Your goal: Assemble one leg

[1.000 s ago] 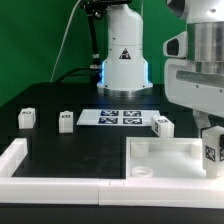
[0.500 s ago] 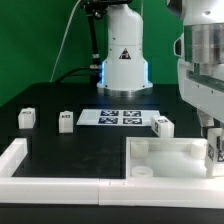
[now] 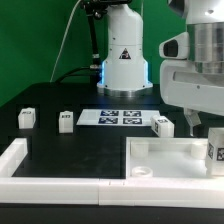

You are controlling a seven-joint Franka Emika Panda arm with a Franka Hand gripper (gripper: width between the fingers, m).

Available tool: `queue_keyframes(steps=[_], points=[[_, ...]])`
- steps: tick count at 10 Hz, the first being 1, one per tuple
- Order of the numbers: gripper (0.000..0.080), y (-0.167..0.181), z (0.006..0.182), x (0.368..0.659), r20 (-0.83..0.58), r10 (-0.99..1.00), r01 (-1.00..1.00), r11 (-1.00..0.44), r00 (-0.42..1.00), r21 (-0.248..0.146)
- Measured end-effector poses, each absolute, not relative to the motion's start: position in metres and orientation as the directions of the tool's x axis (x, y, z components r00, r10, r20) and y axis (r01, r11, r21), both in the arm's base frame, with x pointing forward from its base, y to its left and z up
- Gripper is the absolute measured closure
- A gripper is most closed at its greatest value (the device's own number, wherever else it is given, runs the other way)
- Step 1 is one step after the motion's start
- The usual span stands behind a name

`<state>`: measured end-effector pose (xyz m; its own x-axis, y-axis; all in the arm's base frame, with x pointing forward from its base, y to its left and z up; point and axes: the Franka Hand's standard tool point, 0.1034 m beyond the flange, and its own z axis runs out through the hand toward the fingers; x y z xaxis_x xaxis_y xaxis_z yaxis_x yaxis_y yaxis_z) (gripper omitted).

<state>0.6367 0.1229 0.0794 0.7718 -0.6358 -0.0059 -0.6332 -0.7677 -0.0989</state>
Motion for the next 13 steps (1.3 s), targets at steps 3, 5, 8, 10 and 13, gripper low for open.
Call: queue_keyframes(steps=[3, 5, 8, 10, 13], points=[[0.0150, 0.1253, 0.0752, 0.6354, 0.028, -0.299, -0.296, -0.951, 0.954, -0.085], [0.0150, 0.1196, 0.0751, 0.6363, 0.045, -0.104, -0.101, -0.992, 0.993, -0.073], [0.0362, 0.1184, 0.0749, 0.6364, 0.051, -0.032, -0.029, -0.998, 0.998, -0.063], [0.0509, 0.1184, 0.0749, 0.6363, 0.049, -0.069, -0.066, -0.996, 0.996, -0.065], [0.0509, 0.1197, 0.0740, 0.6357, 0.039, -0.404, -0.401, -0.913, 0.914, -0.075]])
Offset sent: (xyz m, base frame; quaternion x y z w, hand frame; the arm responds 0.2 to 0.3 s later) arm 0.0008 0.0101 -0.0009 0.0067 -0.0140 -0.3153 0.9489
